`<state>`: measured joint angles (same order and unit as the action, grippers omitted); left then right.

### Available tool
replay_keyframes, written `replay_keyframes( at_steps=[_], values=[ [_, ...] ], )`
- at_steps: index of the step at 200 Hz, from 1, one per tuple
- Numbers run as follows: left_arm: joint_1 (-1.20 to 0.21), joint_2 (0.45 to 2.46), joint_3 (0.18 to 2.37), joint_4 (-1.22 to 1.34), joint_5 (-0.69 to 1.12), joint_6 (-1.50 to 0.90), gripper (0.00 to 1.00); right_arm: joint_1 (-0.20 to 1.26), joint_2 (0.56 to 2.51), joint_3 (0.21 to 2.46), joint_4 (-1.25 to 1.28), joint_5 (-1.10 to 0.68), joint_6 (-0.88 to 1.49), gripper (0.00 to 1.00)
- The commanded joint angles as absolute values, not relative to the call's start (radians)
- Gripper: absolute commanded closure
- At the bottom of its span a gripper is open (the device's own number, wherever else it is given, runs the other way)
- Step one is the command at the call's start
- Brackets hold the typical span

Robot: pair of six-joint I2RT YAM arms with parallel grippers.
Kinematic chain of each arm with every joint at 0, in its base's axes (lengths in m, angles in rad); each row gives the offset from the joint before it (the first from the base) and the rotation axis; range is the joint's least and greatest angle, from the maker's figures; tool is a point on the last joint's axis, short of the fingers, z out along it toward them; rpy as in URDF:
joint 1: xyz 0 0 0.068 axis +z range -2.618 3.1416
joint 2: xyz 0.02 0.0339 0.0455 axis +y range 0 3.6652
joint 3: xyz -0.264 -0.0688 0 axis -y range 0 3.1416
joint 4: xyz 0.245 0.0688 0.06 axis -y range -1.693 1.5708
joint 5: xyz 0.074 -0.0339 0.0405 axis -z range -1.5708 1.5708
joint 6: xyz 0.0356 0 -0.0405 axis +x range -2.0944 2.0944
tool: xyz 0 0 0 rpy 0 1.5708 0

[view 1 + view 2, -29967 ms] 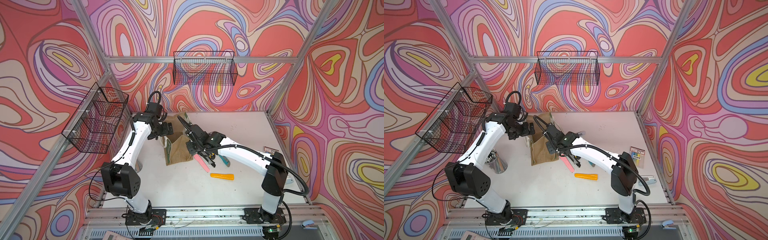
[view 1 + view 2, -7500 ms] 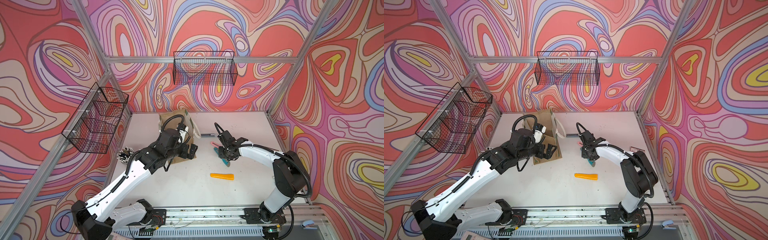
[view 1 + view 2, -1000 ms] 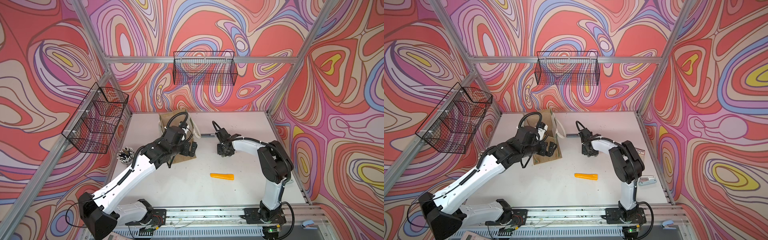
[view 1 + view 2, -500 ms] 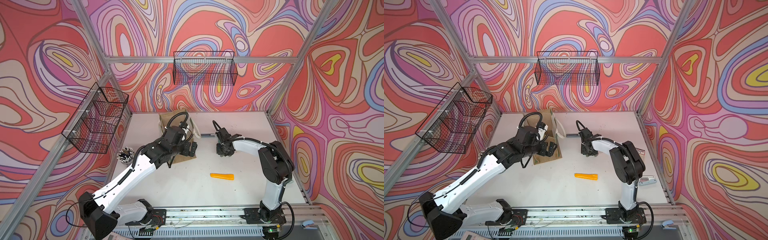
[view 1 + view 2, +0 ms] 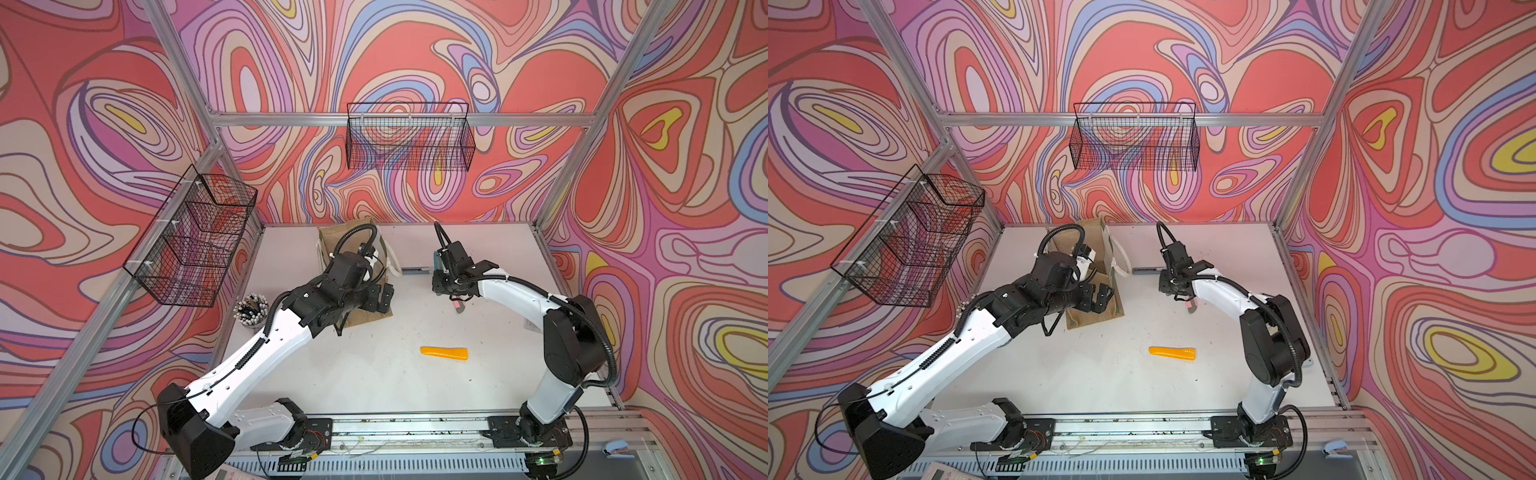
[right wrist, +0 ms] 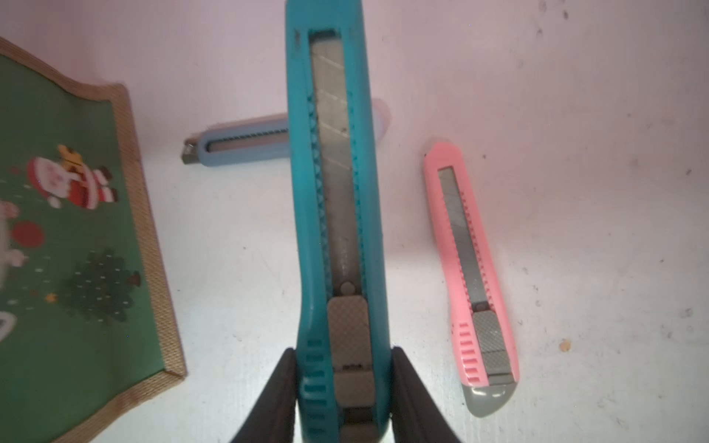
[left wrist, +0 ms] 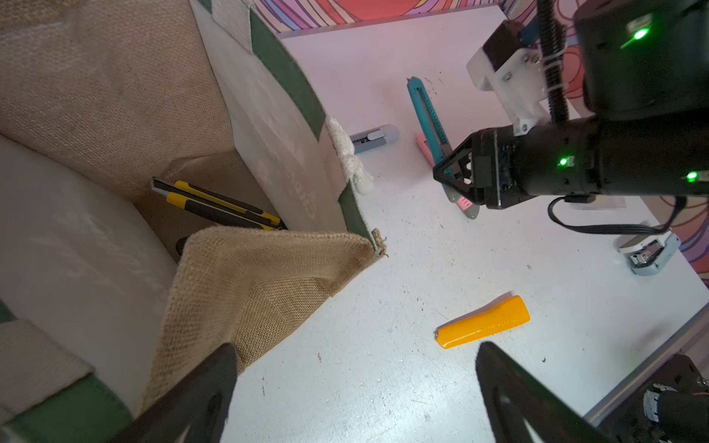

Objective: Place the art knife into the pouch
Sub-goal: Pick up the utility knife at the center of the board, then place the utility knife in the pouch.

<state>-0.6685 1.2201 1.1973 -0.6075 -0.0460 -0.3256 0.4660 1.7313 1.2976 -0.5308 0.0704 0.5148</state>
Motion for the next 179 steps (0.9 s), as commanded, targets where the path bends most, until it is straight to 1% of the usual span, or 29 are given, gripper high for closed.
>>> replay_keyframes(
  at_steps=[1, 58, 92, 96, 136, 165, 179],
  values=[
    [-0.667, 1.213, 1.234, -0.658, -0.073, -0.314, 0.0, 0.463, 1.664, 1.373, -0.509, 0.05, 0.505, 0.87],
    [-0.606, 1.144, 1.247, -0.697, -0.078, -0.322, 0.0, 0.489, 1.71, 1.604, -0.55, -0.048, 0.452, 0.87],
    [-0.499, 1.085, 1.244, -0.744, -0.042, -0.339, 0.0, 0.593, 1.766, 1.784, -0.599, -0.054, 0.4, 0.87],
    [-0.483, 1.077, 1.24, -0.747, -0.035, -0.339, 0.0, 0.606, 1.796, 1.805, -0.607, -0.054, 0.395, 0.86],
    [-0.32, 1.013, 1.199, -0.758, 0.067, -0.358, 0.0, 0.701, 1.881, 1.949, -0.66, -0.088, 0.366, 0.86],
    [-0.204, 1.002, 1.147, -0.732, 0.201, -0.397, 0.0, 0.744, 1.924, 1.965, -0.641, -0.12, 0.383, 0.86],
    [-0.169, 1.004, 1.121, -0.712, 0.258, -0.413, 0.0, 0.761, 1.955, 1.977, -0.639, -0.146, 0.391, 0.86]
  ],
)
